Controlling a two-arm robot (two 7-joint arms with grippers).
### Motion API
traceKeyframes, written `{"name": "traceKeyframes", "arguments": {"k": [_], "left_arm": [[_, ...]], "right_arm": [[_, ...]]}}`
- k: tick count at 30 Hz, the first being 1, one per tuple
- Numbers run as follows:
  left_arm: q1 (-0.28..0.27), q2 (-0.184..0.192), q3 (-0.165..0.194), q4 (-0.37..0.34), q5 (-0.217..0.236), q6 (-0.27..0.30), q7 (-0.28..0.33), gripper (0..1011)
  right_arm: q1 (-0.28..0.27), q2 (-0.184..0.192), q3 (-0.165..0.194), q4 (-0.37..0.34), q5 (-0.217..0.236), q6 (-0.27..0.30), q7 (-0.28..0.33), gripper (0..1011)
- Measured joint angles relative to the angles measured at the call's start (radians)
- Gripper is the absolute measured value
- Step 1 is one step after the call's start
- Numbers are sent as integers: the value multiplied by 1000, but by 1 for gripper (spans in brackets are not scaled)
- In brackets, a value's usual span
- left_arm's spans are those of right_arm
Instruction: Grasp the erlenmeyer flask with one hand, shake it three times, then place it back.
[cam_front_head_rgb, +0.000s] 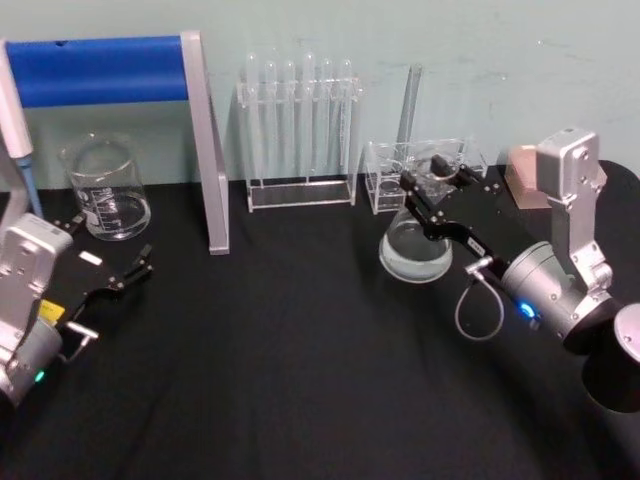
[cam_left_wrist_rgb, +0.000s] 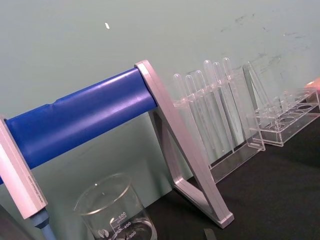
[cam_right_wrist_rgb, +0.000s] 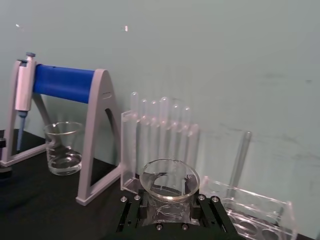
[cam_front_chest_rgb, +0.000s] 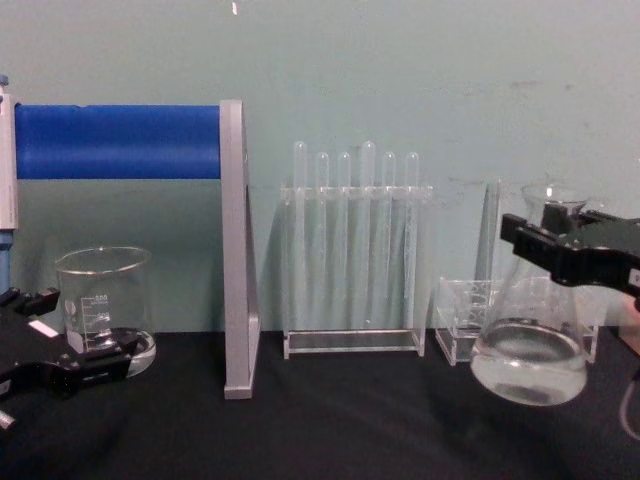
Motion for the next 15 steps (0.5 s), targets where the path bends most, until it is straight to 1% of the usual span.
{"name": "traceKeyframes", "arguments": {"k": [9, 11, 15], "left_arm": [[0, 0, 0, 0, 0, 0, 0, 1001], [0, 0, 0, 0, 0, 0, 0, 1001], [0, 0, 0, 0, 0, 0, 0, 1001]], "right_arm": [[-10, -4, -27, -23, 0, 8, 33, 449], [-13, -4, -42, -31, 2, 11, 48, 449], [-16, -3, -56, -37, 6, 13, 60, 449]]}}
